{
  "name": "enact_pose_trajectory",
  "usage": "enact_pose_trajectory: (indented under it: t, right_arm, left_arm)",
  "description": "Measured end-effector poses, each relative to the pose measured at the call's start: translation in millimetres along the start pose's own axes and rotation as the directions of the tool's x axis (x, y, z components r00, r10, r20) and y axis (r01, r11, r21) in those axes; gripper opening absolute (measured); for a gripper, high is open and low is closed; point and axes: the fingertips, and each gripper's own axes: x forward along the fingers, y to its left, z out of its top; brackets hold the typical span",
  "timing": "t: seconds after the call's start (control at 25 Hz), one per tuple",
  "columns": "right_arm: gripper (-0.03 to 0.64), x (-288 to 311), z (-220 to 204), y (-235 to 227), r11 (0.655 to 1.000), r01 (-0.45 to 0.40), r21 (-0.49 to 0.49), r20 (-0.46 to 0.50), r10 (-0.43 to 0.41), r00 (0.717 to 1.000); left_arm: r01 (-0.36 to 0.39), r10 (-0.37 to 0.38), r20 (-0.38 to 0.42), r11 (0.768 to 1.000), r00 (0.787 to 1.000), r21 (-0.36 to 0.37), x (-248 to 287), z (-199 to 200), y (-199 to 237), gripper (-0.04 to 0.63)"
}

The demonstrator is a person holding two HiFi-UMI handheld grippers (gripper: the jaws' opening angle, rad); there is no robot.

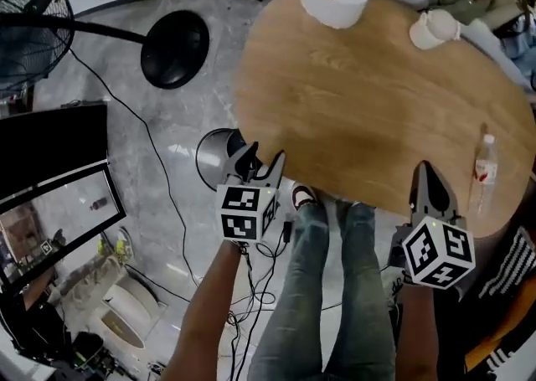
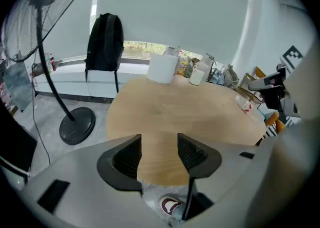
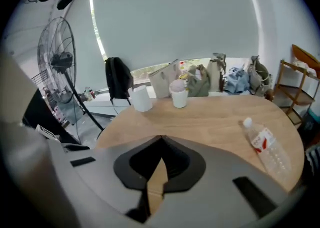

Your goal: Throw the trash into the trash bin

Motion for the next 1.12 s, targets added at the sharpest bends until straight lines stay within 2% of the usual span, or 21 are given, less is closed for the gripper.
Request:
enact_pose_trajectory:
  t: [0.16, 0.28, 0.52, 0.64, 0.72, 0.92, 1.12]
  right_arm:
    - [0.006, -35, 3, -62, 0.989, 0.104, 0.104, 0.036, -0.108, 0.993]
    - [0.006, -63, -1, -105, 0.964, 0.177, 0.197, 0.055, -0.191, 0.98]
    - [0.006, -109, -16, -174, 0.891, 0.272, 0.365, 0.088, -0.324, 0.942]
    - [0.006, -127, -27, -206, 0.861, 0.303, 0.409, 0.085, -0.367, 0.926]
    - [0.007, -137, -35, -228, 0.842, 0.322, 0.432, 0.078, -0.391, 0.917]
    - [0.006, -158, -59, -272, 0.782, 0.37, 0.501, 0.053, -0.454, 0.889]
    - [0.006, -170, -74, -312, 0.733, 0.397, 0.553, 0.024, -0.49, 0.871]
  left_arm:
    - [0.079, -0.079, -0.005, 0.99, 0.997, 0.113, 11, 39, -51, 0.233]
    - [0.151, -0.148, -0.029, 0.97, 0.989, 0.191, 26, 59, -97, 0.233]
    - [0.311, -0.301, -0.085, 0.879, 0.95, 0.363, 56, 89, -205, 0.23]
    - [0.382, -0.363, -0.13, 0.813, 0.923, 0.439, 68, 94, -260, 0.229]
    - [0.429, -0.401, -0.166, 0.761, 0.901, 0.488, 76, 96, -295, 0.229]
    - [0.522, -0.459, -0.273, 0.601, 0.846, 0.605, 94, 94, -368, 0.229]
    - [0.584, -0.473, -0.375, 0.446, 0.798, 0.678, 109, 93, -424, 0.229]
